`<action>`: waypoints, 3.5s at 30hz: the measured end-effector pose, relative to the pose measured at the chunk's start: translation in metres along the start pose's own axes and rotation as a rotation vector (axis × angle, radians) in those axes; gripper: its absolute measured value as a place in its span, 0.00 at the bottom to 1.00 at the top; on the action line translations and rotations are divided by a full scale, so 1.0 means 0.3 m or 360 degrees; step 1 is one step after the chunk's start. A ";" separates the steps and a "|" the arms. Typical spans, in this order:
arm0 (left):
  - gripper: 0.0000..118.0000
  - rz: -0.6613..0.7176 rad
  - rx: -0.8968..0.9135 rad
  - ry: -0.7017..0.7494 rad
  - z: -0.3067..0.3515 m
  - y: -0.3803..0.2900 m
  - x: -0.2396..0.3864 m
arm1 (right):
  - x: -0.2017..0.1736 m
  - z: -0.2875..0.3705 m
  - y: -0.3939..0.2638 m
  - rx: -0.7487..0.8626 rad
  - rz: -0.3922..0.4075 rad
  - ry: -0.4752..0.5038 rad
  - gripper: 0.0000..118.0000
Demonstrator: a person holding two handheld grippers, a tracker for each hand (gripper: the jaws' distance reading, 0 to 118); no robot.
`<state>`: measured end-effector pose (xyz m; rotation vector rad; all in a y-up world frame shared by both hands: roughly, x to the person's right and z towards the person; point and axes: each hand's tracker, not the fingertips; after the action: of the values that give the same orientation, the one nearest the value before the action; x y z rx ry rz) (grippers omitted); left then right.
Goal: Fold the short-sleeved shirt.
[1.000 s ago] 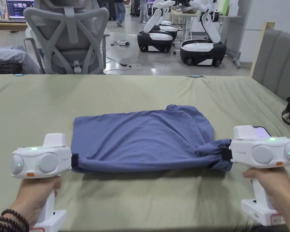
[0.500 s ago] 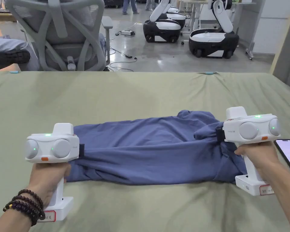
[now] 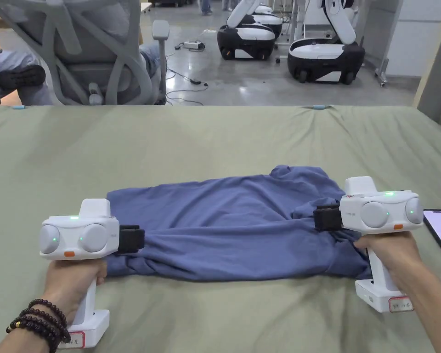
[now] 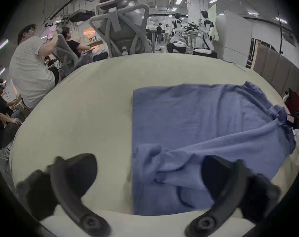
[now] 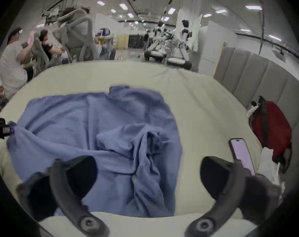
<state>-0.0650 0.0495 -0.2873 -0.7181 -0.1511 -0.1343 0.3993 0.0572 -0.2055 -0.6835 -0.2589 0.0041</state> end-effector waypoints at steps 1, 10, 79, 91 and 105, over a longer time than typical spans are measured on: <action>0.91 0.0014 0.0055 0.0037 0.035 -0.005 -0.013 | 0.010 0.037 0.002 -0.0014 -0.0004 0.0040 0.94; 0.00 0.0074 0.0008 -0.0022 0.261 -0.177 -0.050 | -0.005 0.296 -0.116 -0.0024 0.0008 0.0049 0.03; 0.06 -0.0034 -0.0029 -0.0121 0.322 -0.246 -0.065 | -0.041 0.434 -0.384 -0.0230 -0.0053 0.0139 0.10; 0.61 -0.0007 -0.0084 -0.0139 0.342 -0.281 -0.081 | -0.082 0.452 -0.455 -0.0255 0.0040 -0.0005 1.00; 0.00 -0.0015 0.0110 0.0012 0.312 -0.029 -0.074 | -0.024 0.406 -0.116 0.0039 -0.0025 0.0042 0.00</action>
<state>-0.0969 0.1065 -0.2163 -0.6481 -0.1513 -0.1397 0.3605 0.1054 -0.0948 -0.6568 -0.2387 -0.0169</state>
